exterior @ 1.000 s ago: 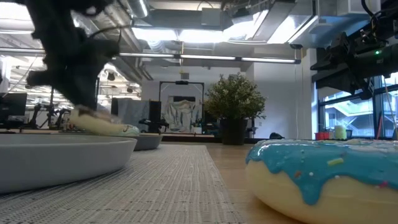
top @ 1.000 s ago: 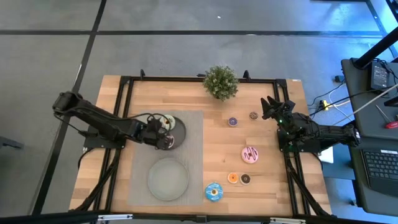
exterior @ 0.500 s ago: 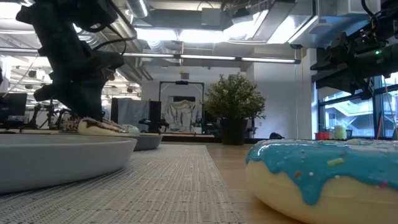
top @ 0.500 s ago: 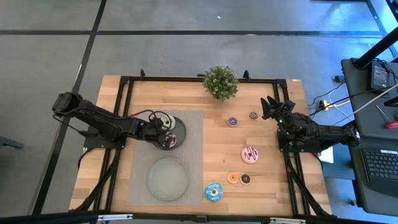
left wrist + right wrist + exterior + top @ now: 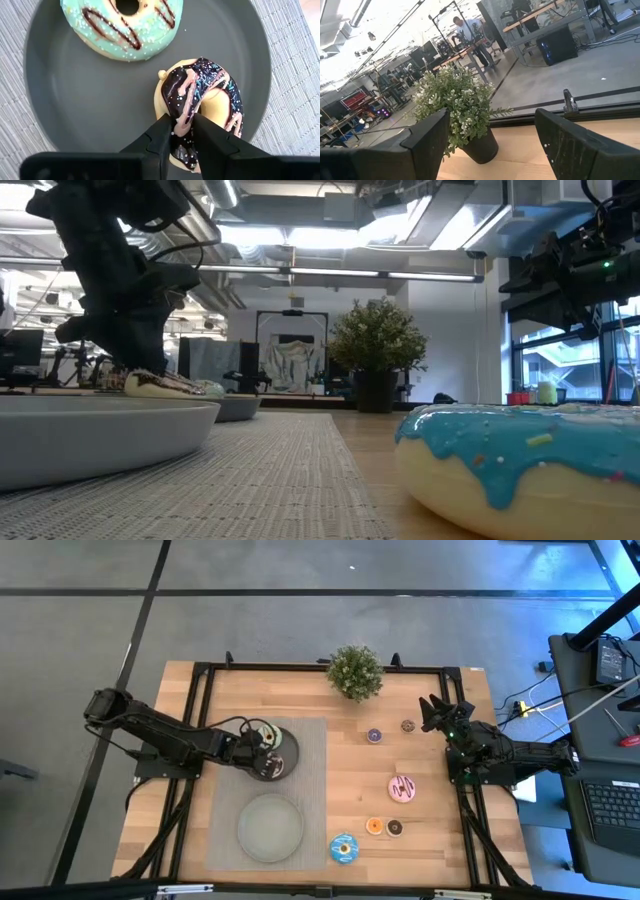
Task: Pick & Place donuts
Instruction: Put the big black donut on the black plate, then put the small brown donut on the gray plate
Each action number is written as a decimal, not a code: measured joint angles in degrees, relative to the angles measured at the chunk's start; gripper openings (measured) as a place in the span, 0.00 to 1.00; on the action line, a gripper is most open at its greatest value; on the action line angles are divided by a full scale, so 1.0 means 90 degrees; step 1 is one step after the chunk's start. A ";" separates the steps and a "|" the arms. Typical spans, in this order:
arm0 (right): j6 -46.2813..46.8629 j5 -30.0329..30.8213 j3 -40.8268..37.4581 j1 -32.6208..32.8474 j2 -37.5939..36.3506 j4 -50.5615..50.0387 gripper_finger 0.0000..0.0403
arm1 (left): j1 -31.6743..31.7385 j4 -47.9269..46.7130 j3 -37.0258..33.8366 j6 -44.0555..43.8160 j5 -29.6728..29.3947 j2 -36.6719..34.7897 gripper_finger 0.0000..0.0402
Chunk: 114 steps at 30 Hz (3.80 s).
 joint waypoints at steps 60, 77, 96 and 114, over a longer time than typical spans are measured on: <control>-0.0679 -0.3346 0.0000 0.0002 0.0005 0.0842 0.73 | -0.0017 0.2168 0.1445 0.3305 -0.1114 0.0000 0.41; -0.0659 -0.2660 0.0000 -0.0002 0.0025 0.0133 0.73 | -0.0262 0.6313 0.1440 0.5765 0.0143 0.0870 0.43; -0.1972 -0.3291 0.2337 -0.0002 0.1343 -0.0899 0.73 | -0.0053 0.6573 0.2074 0.6253 0.0775 0.1334 0.43; 0.1741 -0.3635 0.5700 -0.1249 0.6671 -0.7216 0.73 | 0.0350 0.4948 0.2074 0.6262 0.0698 0.0612 0.43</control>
